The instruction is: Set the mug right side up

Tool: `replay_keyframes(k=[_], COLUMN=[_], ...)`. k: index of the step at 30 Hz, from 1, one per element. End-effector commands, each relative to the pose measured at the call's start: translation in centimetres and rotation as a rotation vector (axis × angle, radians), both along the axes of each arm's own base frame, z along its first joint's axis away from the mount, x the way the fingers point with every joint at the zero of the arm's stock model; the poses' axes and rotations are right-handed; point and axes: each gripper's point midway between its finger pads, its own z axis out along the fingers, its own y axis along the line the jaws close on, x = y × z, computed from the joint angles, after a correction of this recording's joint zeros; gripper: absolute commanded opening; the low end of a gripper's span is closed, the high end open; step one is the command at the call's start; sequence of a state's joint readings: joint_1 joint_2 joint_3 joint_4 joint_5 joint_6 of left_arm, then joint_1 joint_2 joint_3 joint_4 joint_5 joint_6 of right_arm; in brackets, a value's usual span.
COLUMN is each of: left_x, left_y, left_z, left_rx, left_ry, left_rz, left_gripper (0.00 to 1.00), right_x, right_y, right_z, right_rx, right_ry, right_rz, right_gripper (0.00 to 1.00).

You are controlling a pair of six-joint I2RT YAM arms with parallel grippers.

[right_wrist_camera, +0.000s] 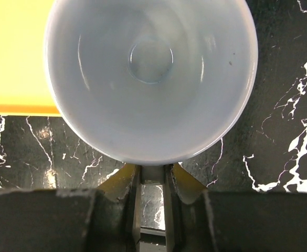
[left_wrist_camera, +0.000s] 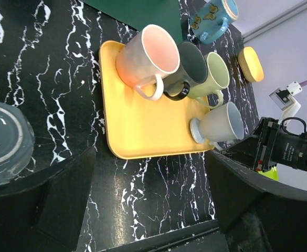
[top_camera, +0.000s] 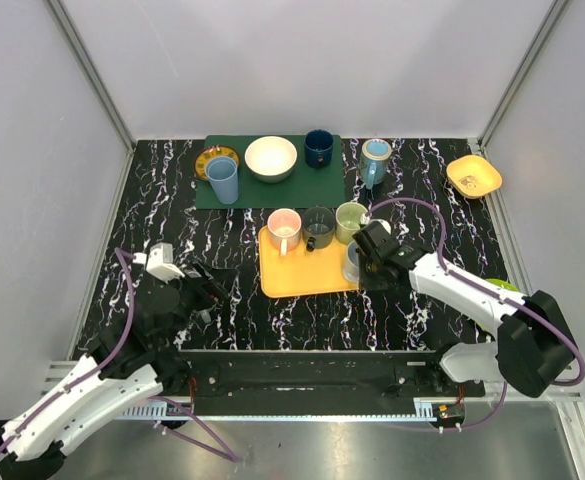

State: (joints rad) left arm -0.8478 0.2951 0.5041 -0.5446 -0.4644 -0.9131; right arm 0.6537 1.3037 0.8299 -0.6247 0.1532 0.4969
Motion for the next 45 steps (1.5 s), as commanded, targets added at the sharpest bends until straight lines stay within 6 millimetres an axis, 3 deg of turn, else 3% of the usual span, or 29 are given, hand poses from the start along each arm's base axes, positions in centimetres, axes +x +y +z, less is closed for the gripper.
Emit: replay_keyframes(k=[1,2,3,6,10,11,16,18,20,26,32,41,45], left_x=[0.2,0.2,0.2,0.1,0.0,0.0,-1.0,-1.4,-1.4,-1.9,-2.0,-1.0,-0.5], left_y=[1.8,2.1,2.2,2.8,3.9,4.3,6.6,6.9,5.8,5.5,5.7,5.3,5.1], left_z=[2.2,2.3,2.3,2.2,1.9,1.8,-0.3,-1.9,-2.6,-5.6,-7.4,-10.1,-11.1], left_rx=[0.008,0.013,0.017,0.038,0.074,0.088,0.266,0.358,0.363,0.439,0.431,0.425,0.435], left_ry=[-0.049,-0.051,-0.049,-0.04,0.002,0.014,0.176,0.254,0.296,0.443,0.56,0.644,0.657], left_rz=[0.065,0.076,0.081,0.097,0.147,0.165,0.24,0.24,0.206,0.233,0.237,0.221,0.213], left_gripper=[0.88,0.88,0.89,0.9,0.9,0.9,0.91,0.92,0.91,0.78,0.76,0.66,0.56], right_x=[2.8,2.8,2.8,2.7,2.2,2.1,0.5,0.0,-0.3,-0.6,-1.0,-0.9,-1.0], right_y=[0.6,0.6,0.6,0.7,0.8,1.3,2.4,3.1,3.3,3.2,3.3,3.7,3.8], right_z=[1.0,1.1,1.3,2.9,6.0,7.7,12.6,14.6,15.7,16.3,17.2,17.3,17.2], right_rx=[-0.003,0.002,0.008,0.049,0.112,0.157,0.306,0.378,0.413,0.42,0.443,0.462,0.464], right_ry=[-0.108,-0.11,-0.112,-0.149,-0.185,-0.206,-0.26,-0.287,-0.307,-0.331,-0.362,-0.377,-0.375], right_rz=[-0.023,-0.021,-0.027,-0.041,-0.045,-0.036,0.016,0.048,0.063,0.086,0.124,0.153,0.156], right_gripper=[0.04,0.13,0.29,0.53,0.64,0.65,0.67,0.66,0.66,0.66,0.66,0.66,0.66])
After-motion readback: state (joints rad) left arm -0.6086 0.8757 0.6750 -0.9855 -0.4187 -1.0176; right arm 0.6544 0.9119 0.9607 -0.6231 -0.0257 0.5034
